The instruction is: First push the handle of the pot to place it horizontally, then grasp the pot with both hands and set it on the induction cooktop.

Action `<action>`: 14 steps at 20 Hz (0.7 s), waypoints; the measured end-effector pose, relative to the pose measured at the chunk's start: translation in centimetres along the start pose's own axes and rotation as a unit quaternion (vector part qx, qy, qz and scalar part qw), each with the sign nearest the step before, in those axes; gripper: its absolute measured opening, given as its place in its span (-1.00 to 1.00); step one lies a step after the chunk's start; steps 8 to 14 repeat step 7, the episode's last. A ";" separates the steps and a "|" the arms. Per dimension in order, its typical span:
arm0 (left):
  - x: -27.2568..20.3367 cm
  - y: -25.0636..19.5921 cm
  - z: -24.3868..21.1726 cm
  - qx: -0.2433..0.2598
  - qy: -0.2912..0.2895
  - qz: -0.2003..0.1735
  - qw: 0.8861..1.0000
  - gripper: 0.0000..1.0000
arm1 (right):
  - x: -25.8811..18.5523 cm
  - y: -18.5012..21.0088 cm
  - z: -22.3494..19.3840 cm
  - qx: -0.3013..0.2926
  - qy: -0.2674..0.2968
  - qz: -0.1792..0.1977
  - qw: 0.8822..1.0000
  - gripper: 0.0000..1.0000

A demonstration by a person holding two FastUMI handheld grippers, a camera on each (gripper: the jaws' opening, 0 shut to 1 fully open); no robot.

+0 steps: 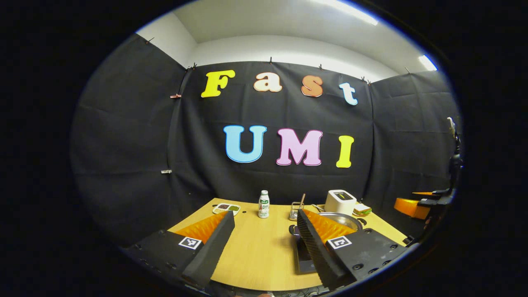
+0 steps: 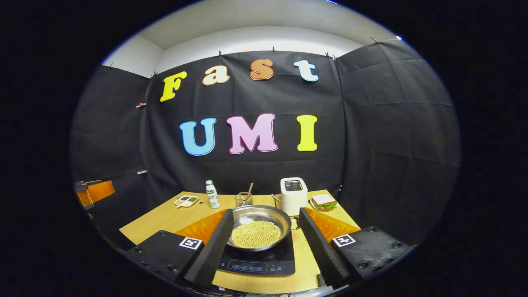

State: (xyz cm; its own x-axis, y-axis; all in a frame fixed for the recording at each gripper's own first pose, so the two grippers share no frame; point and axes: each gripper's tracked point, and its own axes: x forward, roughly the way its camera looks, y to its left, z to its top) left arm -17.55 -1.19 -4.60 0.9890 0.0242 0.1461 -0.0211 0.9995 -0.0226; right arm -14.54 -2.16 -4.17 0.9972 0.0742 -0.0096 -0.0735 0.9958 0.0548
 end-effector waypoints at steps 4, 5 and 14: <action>-0.8 -0.3 -0.8 -0.003 0.016 0.003 1.000 0.91 | 0.3 -0.1 0.5 0.012 -0.003 0.001 1.000 0.97; -0.9 -0.2 -0.6 -0.001 0.015 0.008 1.000 0.90 | 0.4 -0.1 0.7 0.013 -0.004 0.002 1.000 0.97; -1.0 0.4 -0.5 0.004 0.015 0.020 1.000 0.92 | 0.5 0.0 0.7 0.012 -0.001 0.006 1.000 0.97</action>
